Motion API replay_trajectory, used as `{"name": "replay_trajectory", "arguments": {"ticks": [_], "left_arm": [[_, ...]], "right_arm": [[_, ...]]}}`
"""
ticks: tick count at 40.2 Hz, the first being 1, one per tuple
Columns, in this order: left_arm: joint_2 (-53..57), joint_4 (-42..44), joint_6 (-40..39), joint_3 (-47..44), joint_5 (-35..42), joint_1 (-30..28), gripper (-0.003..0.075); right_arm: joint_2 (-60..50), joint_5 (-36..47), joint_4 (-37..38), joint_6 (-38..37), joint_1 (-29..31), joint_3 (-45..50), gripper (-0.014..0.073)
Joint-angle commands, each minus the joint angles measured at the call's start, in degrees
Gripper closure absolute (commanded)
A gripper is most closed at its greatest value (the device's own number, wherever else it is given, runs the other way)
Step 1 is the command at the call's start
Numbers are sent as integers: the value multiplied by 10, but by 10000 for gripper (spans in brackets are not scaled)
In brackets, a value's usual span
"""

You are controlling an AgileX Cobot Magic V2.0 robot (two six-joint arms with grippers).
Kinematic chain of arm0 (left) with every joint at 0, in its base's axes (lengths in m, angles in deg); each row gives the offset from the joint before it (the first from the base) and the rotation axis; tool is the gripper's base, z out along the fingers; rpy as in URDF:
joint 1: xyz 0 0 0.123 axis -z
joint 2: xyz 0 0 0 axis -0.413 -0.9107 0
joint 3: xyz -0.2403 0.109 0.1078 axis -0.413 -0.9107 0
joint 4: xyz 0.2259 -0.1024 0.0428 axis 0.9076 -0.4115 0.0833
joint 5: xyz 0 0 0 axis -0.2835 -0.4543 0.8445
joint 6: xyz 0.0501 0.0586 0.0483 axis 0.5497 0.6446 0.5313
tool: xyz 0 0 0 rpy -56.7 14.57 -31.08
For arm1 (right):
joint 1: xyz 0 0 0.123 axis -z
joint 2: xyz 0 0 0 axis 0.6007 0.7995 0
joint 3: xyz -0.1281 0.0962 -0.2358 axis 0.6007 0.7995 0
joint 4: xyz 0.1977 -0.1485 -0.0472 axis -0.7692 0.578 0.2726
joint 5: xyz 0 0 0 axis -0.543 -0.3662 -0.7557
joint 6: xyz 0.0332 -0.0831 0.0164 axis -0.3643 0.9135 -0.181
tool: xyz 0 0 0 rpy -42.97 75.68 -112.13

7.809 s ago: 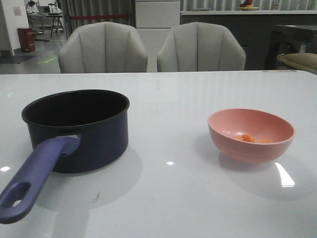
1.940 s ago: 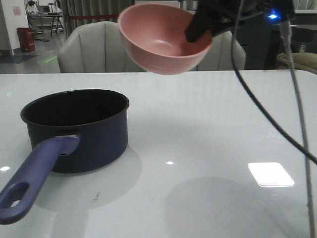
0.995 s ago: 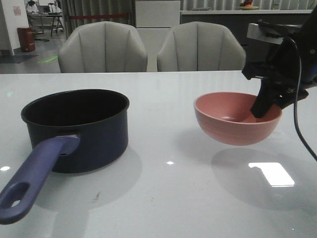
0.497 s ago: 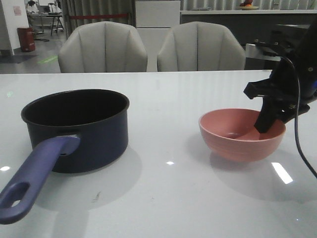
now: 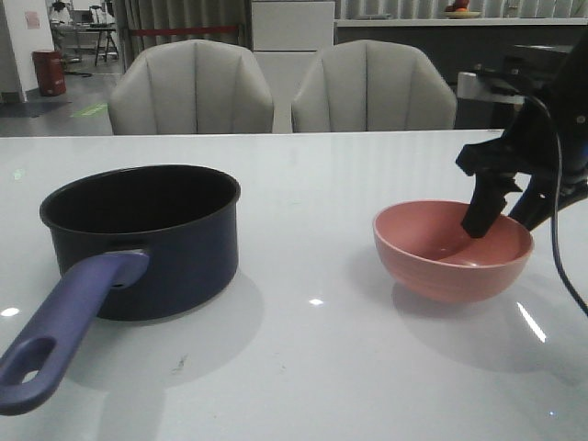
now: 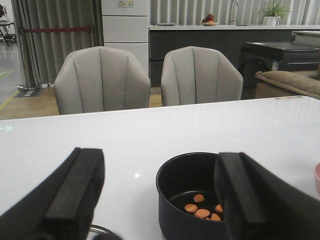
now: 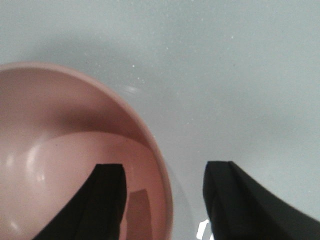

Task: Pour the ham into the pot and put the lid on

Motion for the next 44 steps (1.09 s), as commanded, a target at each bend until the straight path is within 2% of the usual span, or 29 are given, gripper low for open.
{"name": "replay_trajectory", "arguments": {"ticks": [1, 10, 17, 22, 36, 40, 44], "left_arm": [[-4, -5, 1, 15, 46, 4, 223], [-4, -5, 1, 15, 46, 4, 223], [-4, -5, 1, 15, 46, 4, 223], [-4, -5, 1, 15, 46, 4, 223], [-4, -5, 1, 15, 46, 4, 223], [-4, -5, 1, 15, 46, 4, 223], [-4, -5, 1, 15, 46, 4, 223]], "right_arm": [[-74, 14, 6, 6, 4, -17, 126], [-194, 16, 9, 6, 1, -16, 126], [-289, 28, -18, 6, -11, 15, 126], [-361, 93, -21, 6, -37, 76, 126], [-588, 346, -21, 6, -115, 316, 129], [-664, 389, -21, 6, -132, 372, 129], [-745, 386, -21, 6, -143, 427, 129]]}}
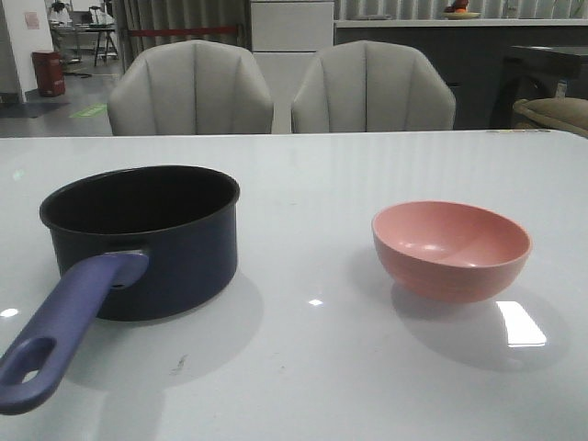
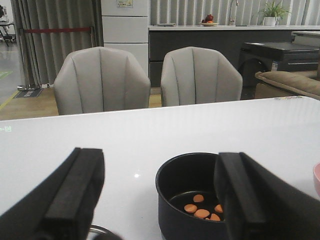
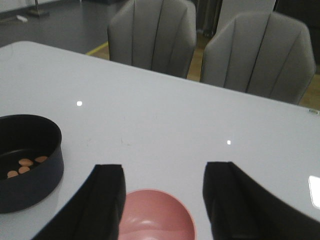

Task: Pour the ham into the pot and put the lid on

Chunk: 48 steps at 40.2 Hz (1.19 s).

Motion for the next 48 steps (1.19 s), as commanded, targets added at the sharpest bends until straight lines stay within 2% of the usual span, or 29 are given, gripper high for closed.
{"name": "replay_trajectory", "arguments": {"ticks": [1, 14, 27, 31, 37, 40, 48], "left_arm": [[-4, -5, 1, 15, 46, 4, 223], [-4, -5, 1, 15, 46, 4, 223], [-4, -5, 1, 15, 46, 4, 223], [-4, -5, 1, 15, 46, 4, 223], [-4, -5, 1, 15, 46, 4, 223], [-4, -5, 1, 15, 47, 4, 223], [-4, -7, 1, 15, 34, 4, 223]], "right_arm": [[-75, 46, -5, 6, -11, 29, 129], [-294, -78, -8, 5, -13, 125, 129], [-327, -98, -8, 5, -13, 164, 131], [-327, -98, -8, 5, -13, 164, 204], [-327, -98, -8, 5, -13, 164, 473], [-327, -98, -8, 5, -13, 164, 440], [-327, -98, -8, 5, -13, 164, 444]]}}
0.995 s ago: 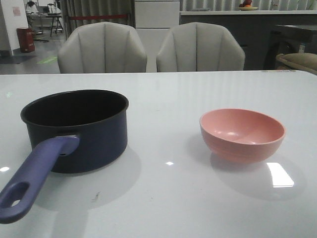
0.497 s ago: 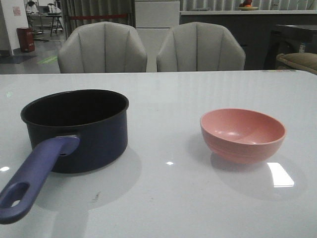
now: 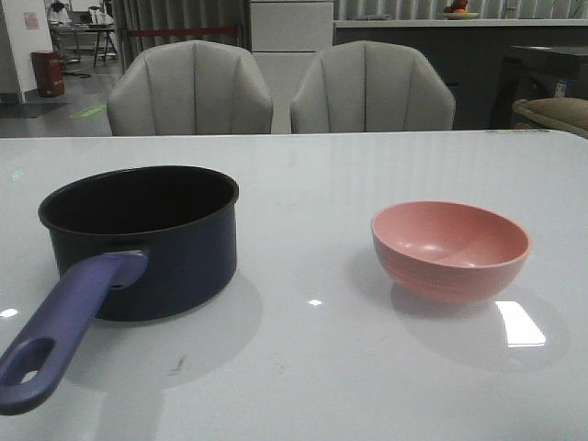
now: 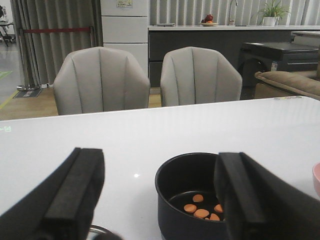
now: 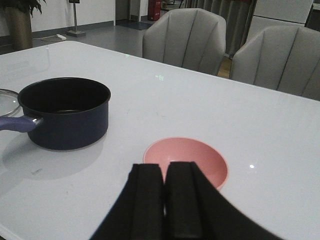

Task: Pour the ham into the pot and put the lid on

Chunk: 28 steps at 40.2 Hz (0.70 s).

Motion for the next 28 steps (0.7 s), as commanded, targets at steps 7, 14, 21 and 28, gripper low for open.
{"name": "replay_trajectory", "arguments": {"ticks": [7, 14, 21, 28], "left_arm": [[-6, -9, 1, 15, 22, 4, 209], [-16, -9, 1, 40, -18, 4, 81], [-74, -9, -7, 75, -54, -7, 52], [-165, -9, -47, 114, -89, -68, 52]], "right_arm": [[5, 42, -8, 5, 0, -16, 444], [5, 42, -8, 5, 0, -16, 444], [5, 42, -8, 5, 0, -16, 444], [5, 42, -8, 5, 0, -16, 444]]}}
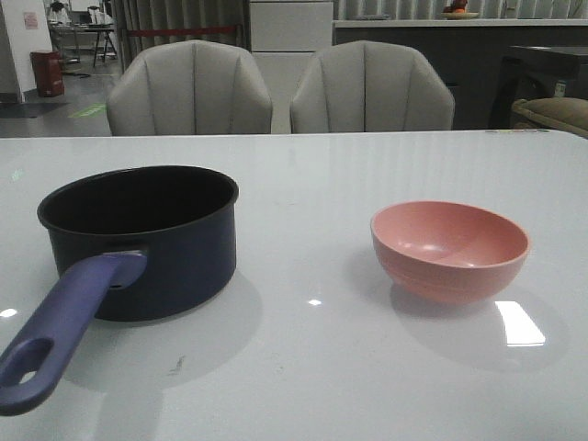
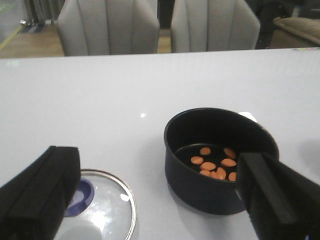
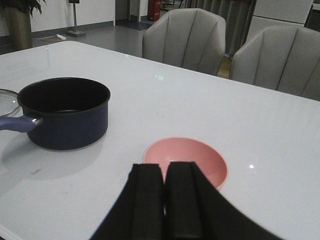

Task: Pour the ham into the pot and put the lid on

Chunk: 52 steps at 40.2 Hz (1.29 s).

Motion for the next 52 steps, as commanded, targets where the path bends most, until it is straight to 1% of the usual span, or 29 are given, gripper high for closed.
{"name": "replay_trajectory", "arguments": {"ticks": [1, 9, 16, 19, 27, 38, 47, 52], "left_arm": [[-61, -6, -26, 44, 13, -39, 52], [-168, -44, -27, 100, -42, -120, 52], [-274, -52, -27, 149, -130, -163, 52], [-321, -52, -27, 166, -146, -168, 52], [-444, -46, -27, 221, -150, -168, 64], [-607, -31, -27, 325, -217, -168, 64], [-673, -7, -69, 362, -219, -168, 64], [-695, -7, -71, 374, -213, -168, 64]], "right_arm": [[5, 42, -8, 5, 0, -16, 444], [5, 42, -8, 5, 0, -16, 444], [5, 42, -8, 5, 0, -16, 444], [5, 42, -8, 5, 0, -16, 444], [5, 42, -8, 5, 0, -16, 444], [5, 42, -8, 5, 0, -16, 444], [5, 42, -8, 5, 0, -16, 444], [5, 42, -8, 5, 0, -16, 444]]}}
